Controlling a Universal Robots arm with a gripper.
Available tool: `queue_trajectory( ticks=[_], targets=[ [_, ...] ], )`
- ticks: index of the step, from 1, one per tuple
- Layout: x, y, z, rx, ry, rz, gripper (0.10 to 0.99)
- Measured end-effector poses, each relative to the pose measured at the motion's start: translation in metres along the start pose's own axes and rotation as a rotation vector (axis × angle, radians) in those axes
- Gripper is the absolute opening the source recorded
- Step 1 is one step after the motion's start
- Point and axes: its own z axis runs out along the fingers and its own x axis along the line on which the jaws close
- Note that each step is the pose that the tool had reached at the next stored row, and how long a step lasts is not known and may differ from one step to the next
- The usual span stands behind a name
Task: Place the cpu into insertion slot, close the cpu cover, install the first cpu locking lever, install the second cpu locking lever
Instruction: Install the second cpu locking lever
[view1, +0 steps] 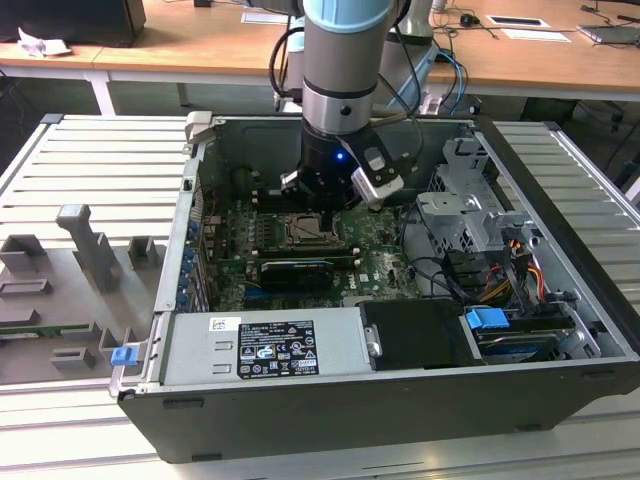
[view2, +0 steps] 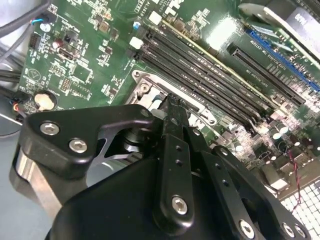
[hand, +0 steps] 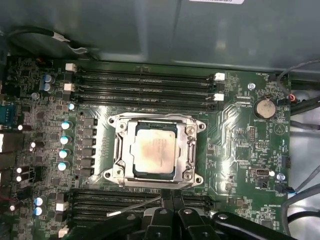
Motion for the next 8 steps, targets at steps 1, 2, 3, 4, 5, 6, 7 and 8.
queue_trajectory(
  ticks=[1,2,3,4,5,6,7,8],
  targets=[
    [0.0024,-0.0001,0.0013,-0.001,-0.0001,0.0,0.106],
    [0.0038,-0.0003,0.0022,-0.002,-0.0002,0.0,0.106],
    [0.0047,-0.0034,0.0038,-0.004,-0.0003,0.0,0.106],
    [0.005,-0.0055,0.0043,-0.004,-0.0003,0.0,0.106],
    [0.0077,-0.0064,0.005,-0.005,-0.0004,0.0,0.106],
    [0.0149,-0.0061,0.0057,-0.007,-0.0005,0.0,0.106],
    [0.0198,-0.0059,0.0068,-0.007,-0.0007,0.0,0.106],
    [0.0249,-0.0058,0.0089,-0.008,-0.0008,0.0,0.106]
  ],
)
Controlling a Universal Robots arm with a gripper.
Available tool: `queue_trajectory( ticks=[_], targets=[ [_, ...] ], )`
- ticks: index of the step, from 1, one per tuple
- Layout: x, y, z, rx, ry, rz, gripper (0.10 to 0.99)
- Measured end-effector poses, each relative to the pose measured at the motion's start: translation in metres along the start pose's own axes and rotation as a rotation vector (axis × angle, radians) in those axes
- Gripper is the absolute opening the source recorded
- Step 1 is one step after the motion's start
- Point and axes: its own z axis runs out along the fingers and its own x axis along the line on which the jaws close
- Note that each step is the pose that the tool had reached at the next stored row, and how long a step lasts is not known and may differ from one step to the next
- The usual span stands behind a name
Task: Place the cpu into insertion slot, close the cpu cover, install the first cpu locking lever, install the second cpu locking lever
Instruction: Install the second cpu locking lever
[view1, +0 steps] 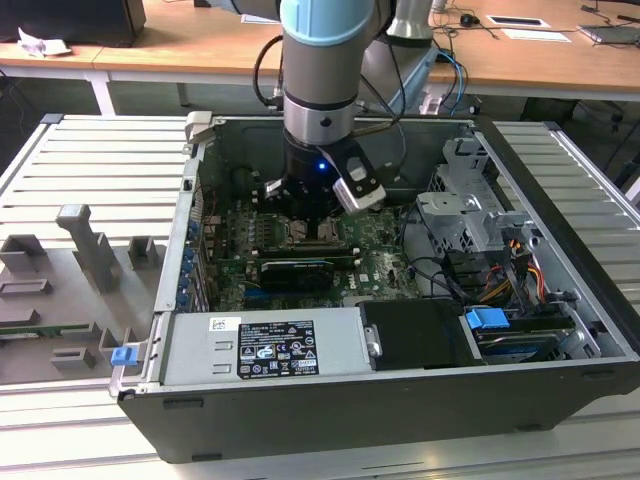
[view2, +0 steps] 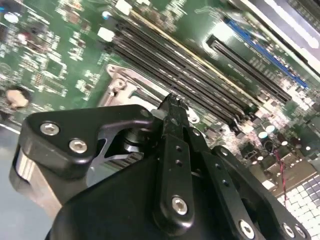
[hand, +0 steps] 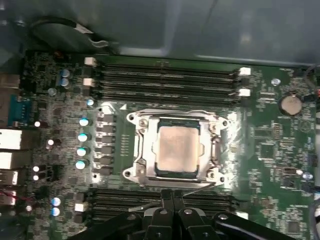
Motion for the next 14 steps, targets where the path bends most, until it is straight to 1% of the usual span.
queue_trajectory(
  ticks=[1,7,8,9,10,11,12,13,14],
  targets=[
    [0.0035,0.0,0.0031,0.0,0.0001,0.0,0.106],
    [0.0064,-0.0007,0.0148,-0.001,0.0,0.0,0.106],
    [0.0068,-0.0012,0.0158,-0.005,0.0,0.0,0.106],
    [0.007,-0.0028,0.0159,-0.017,-0.0007,0.0,0.106],
    [0.0076,-0.0058,0.016,-0.049,-0.0028,0.001,0.106],
    [0.0083,-0.0077,0.0159,-0.071,-0.0041,0.001,0.106],
    [0.0094,-0.0089,0.0158,-0.082,-0.0048,0.002,0.106],
    [0.0114,-0.0098,0.0158,-0.087,-0.0053,0.002,0.106],
    [0.013,-0.0109,0.0157,-0.091,-0.0056,0.002,0.106]
  ],
)
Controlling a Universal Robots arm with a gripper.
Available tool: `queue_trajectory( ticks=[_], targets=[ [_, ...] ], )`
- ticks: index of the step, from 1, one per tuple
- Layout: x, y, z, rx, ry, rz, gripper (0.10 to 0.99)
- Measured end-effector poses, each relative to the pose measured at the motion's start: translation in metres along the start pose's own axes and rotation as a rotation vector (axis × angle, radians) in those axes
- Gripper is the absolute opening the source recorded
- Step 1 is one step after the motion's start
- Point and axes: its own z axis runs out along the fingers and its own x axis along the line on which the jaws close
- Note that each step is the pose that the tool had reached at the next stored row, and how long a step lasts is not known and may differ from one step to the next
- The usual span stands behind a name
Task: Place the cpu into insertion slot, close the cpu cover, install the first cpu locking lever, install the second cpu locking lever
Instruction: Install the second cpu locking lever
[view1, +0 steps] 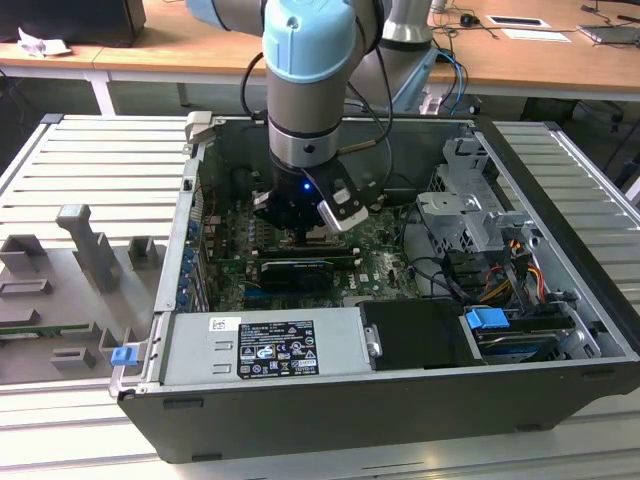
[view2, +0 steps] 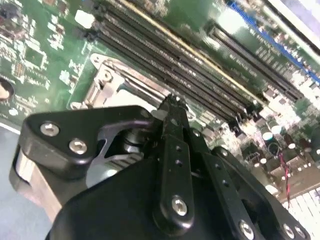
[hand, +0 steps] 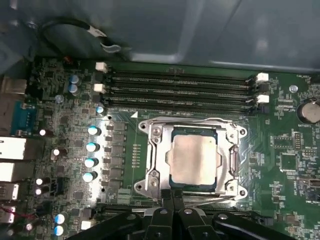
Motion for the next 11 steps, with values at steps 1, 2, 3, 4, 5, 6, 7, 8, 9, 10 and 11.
queue_trajectory(
  ticks=[1,2,3,4,5,6,7,8,9,10,11],
  targets=[
    [0.0034,-0.0026,-0.0005,-0.003,-0.0004,0.0,0.106],
    [0.0073,-0.0078,-0.0015,-0.011,-0.0012,0.0,0.106],
    [0.0101,-0.0087,-0.0017,-0.015,-0.0019,-0.001,0.106],
    [0.0125,-0.0092,-0.0018,-0.02,-0.0025,-0.001,0.106],
    [0.014,-0.0094,-0.0014,-0.021,-0.0026,-0.002,0.106],
    [0.0168,-0.0099,0.0008,-0.027,-0.0026,-0.004,0.106],
    [0.0185,-0.01,0.0021,-0.034,-0.0029,-0.006,0.106],
    [0.0218,-0.0105,0.003,-0.051,-0.0037,-0.009,0.106],
    [0.022,-0.0109,0.0049,-0.055,-0.0044,-0.01,0.106],
    [0.0222,-0.0113,0.0072,-0.055,-0.0042,-0.01,0.106],
    [0.0223,-0.0115,0.0082,-0.056,-0.0042,-0.011,0.106]
  ],
)
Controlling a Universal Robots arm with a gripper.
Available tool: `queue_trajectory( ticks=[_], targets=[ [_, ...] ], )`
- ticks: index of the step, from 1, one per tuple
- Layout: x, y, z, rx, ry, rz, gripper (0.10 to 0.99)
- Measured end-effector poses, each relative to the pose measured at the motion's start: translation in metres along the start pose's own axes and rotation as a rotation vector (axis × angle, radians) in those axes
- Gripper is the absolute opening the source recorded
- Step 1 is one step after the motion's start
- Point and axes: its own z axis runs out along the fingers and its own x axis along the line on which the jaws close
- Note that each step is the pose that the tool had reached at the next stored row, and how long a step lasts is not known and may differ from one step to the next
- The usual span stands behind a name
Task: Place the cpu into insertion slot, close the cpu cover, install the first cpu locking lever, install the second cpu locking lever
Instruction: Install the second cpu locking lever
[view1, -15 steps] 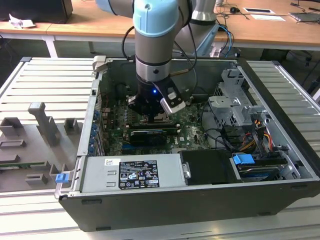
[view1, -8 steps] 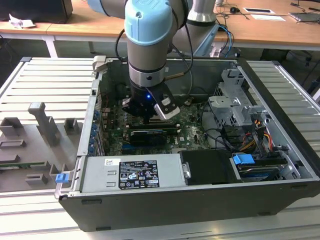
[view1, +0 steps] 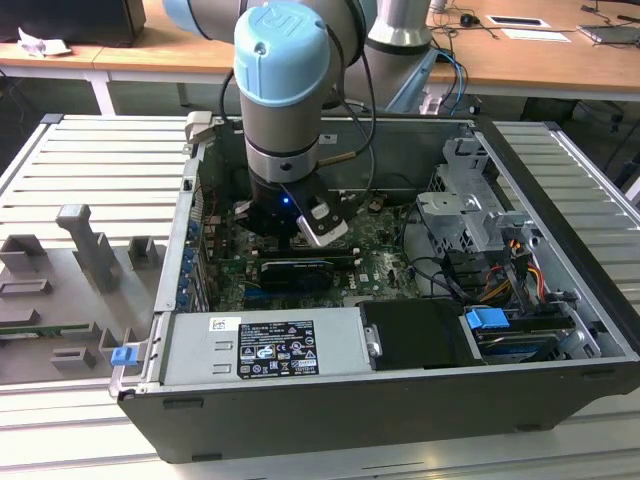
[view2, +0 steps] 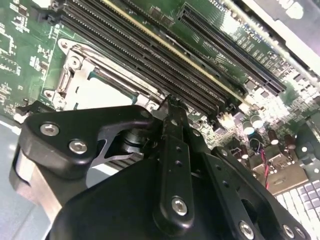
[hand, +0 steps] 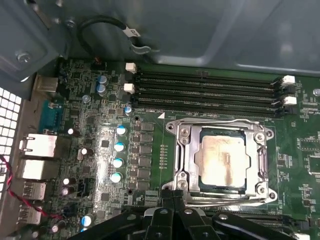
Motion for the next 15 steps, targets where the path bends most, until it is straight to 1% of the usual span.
queue_trajectory(
  ticks=[2,5,8,11,13,14,15],
  targets=[
    [0.0003,-0.0004,0.0016,-0.009,-0.0003,-0.001,0.106],
    [0.0006,-0.0008,0.0035,-0.016,-0.0002,-0.004,0.106],
    [0.0006,-0.0014,0.0067,-0.025,-0.001,-0.006,0.106],
    [0.001,-0.0018,0.0083,-0.03,-0.0004,-0.008,0.106],
    [0.0011,-0.0018,0.0082,-0.03,-0.0004,-0.009,0.106],
    [0.0012,-0.0017,0.0075,-0.03,-0.0004,-0.009,0.106],
    [0.0012,-0.0005,0.0028,-0.031,-0.0007,-0.008,0.106]
  ],
)
